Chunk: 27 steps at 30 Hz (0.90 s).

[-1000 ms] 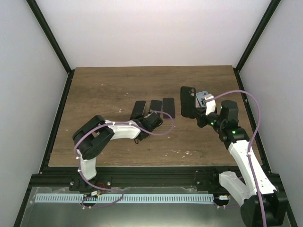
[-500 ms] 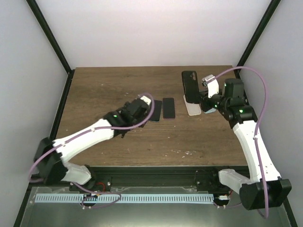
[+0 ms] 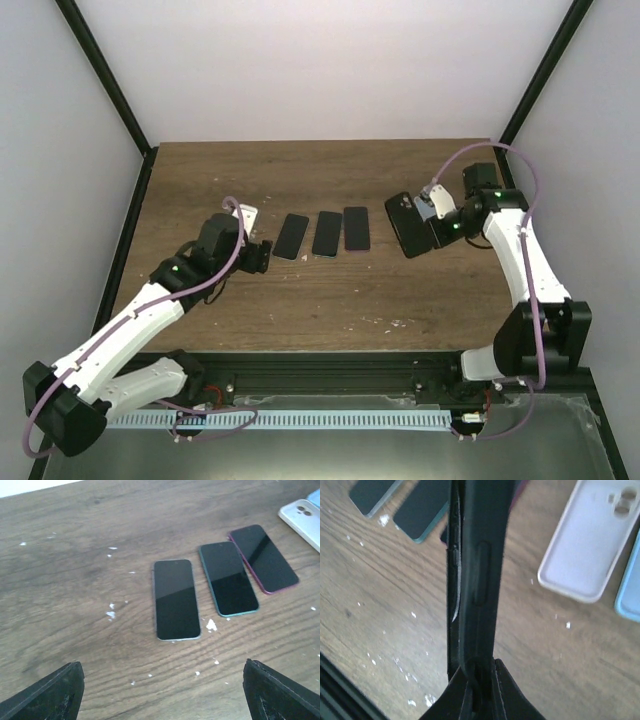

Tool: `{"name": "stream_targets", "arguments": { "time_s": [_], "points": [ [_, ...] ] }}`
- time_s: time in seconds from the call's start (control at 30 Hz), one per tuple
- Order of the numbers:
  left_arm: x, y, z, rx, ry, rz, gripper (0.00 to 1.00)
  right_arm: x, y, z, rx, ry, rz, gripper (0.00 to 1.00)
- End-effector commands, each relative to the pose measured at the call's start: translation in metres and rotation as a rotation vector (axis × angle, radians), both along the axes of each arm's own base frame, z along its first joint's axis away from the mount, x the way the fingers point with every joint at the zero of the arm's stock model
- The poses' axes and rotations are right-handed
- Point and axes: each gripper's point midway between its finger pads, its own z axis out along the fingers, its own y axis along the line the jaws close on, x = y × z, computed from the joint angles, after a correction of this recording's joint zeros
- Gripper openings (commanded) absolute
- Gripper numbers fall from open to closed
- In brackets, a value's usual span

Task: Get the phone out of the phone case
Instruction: Place the phone case at the center of the board.

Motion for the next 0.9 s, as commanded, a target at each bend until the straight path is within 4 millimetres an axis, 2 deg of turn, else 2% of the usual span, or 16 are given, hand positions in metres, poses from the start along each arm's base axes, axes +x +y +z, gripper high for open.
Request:
{"name": "stream_targets", "arguments": {
  "time_s": [0.0, 0.07, 0.2, 0.33, 0.87],
  "points": [
    [0.011, 0.025, 0.021, 0.041, -0.112, 0.124, 0.88, -0.024, -0.022, -0.034, 0.04, 0.179, -0.002, 0.01],
    [0.01, 0.03, 0.021, 0.05, -0.119, 0.141, 0.88, -0.027, -0.038, -0.047, 0.045, 0.218, -0.031, 0.01],
    [0.008, 0.026, 0.022, 0.041, -0.123, 0.12, 0.86, -0.029, -0.076, -0.065, 0.025, 0.255, -0.112, 0.01],
    [0.009, 0.029, 0.022, 0.059, -0.123, 0.132, 0.85, -0.028, -0.105, -0.076, 0.042, 0.284, -0.177, 0.01],
    [0.01, 0.032, 0.017, 0.093, -0.122, 0.14, 0.84, -0.012, -0.155, -0.136, -0.015, 0.361, -0.287, 0.01]
  ]
}}
